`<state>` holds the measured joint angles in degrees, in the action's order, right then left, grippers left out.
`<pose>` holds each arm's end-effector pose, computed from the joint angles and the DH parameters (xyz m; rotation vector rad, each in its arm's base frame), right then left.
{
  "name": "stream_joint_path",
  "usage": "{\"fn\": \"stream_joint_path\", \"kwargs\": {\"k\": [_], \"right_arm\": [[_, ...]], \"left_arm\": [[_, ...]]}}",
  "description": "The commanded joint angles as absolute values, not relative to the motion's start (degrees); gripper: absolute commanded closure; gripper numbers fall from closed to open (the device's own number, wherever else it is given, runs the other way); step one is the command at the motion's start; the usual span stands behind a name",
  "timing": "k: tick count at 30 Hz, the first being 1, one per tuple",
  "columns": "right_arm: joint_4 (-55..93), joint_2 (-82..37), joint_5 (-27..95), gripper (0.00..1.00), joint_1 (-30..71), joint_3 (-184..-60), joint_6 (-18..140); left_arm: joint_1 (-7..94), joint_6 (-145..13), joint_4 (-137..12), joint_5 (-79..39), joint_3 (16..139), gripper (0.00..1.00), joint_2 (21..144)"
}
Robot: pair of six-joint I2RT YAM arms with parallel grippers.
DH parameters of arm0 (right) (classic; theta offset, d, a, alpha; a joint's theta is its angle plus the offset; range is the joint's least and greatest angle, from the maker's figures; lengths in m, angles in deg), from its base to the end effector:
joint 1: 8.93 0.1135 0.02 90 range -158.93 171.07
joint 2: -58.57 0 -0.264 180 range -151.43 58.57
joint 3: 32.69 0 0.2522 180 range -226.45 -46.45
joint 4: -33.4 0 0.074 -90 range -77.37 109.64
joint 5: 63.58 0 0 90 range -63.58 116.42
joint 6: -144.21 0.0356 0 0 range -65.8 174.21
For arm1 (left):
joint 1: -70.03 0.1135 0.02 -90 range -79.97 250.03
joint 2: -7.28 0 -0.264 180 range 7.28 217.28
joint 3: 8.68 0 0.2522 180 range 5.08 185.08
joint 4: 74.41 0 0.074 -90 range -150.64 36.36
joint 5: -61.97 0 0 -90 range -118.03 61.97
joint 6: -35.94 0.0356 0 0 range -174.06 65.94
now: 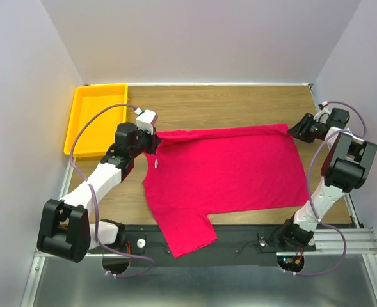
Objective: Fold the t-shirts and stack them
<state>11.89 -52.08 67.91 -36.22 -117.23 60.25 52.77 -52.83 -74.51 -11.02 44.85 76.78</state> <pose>0.3729 -0.1658 0.1752 0.3233 2.2131 0.6656 0.2585 -0.0912 0.2618 0.5033 1.7918 -0.4686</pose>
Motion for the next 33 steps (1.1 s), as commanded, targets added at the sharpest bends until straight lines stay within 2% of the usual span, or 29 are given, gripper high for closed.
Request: {"fn": "stream_joint_path", "kwargs": {"k": [1,6,16,27,33], "right_arm": [[10.32,-52.79,64.13,0.51,-35.92,-119.75,65.72],[10.14,-54.54,64.12,0.51,-35.65,-120.63,67.56],[10.14,-56.92,65.35,0.62,-35.21,-121.95,70.55],[10.32,-55.52,63.95,0.95,-35.21,-121.95,71.78],[10.32,-54.72,60.96,0.99,-35.3,-122.12,71.52]], "left_arm": [[52.45,-52.04,-76.82,-10.28,44.37,1.0,74.69],[52.45,-52.13,-76.73,-10.19,44.45,1.0,74.87],[52.45,-52.04,-76.64,-10.37,44.54,1.0,75.04],[52.36,-51.95,-76.55,-10.63,44.37,1.0,74.87],[52.36,-52.04,-76.11,-11.6,44.1,1.0,73.99]]}}
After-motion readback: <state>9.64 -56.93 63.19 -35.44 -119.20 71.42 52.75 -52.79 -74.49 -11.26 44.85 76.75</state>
